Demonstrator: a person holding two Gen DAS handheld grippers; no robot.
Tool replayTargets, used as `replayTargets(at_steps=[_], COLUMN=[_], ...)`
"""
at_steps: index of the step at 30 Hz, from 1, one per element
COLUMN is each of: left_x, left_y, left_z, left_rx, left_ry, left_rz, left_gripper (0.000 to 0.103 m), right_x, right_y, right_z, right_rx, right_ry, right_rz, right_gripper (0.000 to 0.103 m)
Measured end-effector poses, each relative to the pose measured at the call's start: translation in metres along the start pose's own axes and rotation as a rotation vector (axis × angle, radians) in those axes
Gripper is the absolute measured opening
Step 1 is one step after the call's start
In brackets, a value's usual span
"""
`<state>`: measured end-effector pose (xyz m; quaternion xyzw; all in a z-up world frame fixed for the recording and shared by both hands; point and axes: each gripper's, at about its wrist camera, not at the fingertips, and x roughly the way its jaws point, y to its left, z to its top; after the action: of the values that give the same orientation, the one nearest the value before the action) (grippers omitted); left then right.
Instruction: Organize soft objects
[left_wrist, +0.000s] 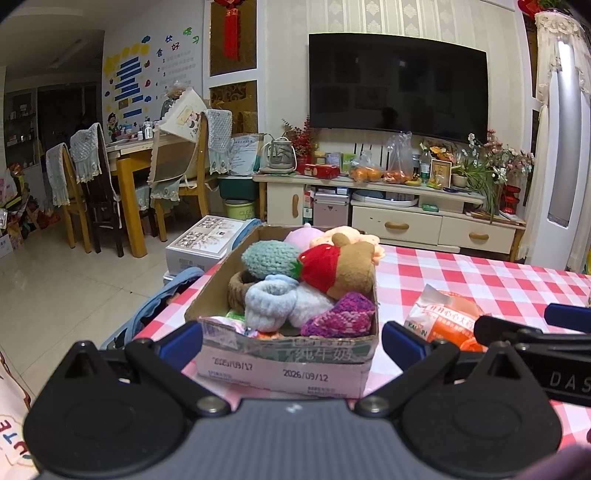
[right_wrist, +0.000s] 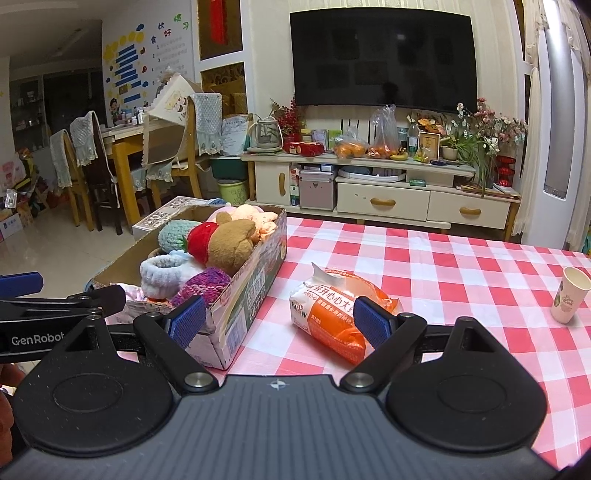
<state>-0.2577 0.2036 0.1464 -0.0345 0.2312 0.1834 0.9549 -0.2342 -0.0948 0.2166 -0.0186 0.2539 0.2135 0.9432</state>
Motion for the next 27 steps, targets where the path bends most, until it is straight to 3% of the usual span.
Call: replayTargets(at_steps=[27], left_x=[0.003], left_y=[0.005], left_z=[-0.011], left_rx=[-0.009], left_ry=[0.004], left_rz=[0.01], left_gripper=[0.102], right_x=[0.002], right_y=[0.004], right_z=[-0.006], right_rx=[-0.003], right_ry=[0.022], right_rz=[-0.01], right_gripper=[0.103])
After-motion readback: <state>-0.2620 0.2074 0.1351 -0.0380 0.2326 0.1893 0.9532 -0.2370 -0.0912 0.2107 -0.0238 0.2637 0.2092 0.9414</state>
